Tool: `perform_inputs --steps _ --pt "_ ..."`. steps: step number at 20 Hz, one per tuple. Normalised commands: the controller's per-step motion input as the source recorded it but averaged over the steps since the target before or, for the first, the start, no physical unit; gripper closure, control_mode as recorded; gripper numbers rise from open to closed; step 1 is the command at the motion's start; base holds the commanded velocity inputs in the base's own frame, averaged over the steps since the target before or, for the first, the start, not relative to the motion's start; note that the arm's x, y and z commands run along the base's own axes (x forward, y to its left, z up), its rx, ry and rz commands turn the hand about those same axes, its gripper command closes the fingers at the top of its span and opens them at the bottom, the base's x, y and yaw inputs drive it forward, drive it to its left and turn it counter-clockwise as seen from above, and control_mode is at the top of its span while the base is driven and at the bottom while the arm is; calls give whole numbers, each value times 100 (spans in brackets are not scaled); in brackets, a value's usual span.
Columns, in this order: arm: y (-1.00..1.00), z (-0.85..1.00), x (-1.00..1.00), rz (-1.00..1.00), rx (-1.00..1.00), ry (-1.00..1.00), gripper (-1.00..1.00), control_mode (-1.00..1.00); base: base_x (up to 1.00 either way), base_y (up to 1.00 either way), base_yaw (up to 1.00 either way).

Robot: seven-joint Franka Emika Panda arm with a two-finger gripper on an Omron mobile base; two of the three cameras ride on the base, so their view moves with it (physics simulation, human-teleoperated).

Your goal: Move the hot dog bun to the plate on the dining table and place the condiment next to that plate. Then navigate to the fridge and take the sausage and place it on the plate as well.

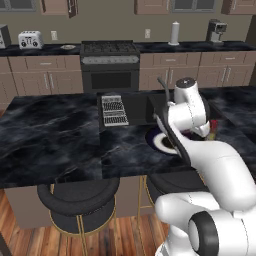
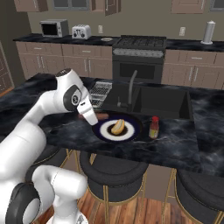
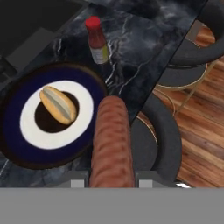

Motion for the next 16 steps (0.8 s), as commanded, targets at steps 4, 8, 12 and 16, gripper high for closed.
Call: perform_inputs --steps 4,8,12,16 --pt "0 -29 24 -5 4 0 100 -100 0 0 0" --pt "0 -25 27 -7 2 0 100 -100 0 0 0" --pt "-2 -25 27 -6 1 0 100 -100 0 0 0" --pt "-4 -20 26 -5 4 0 100 -100 0 0 0"
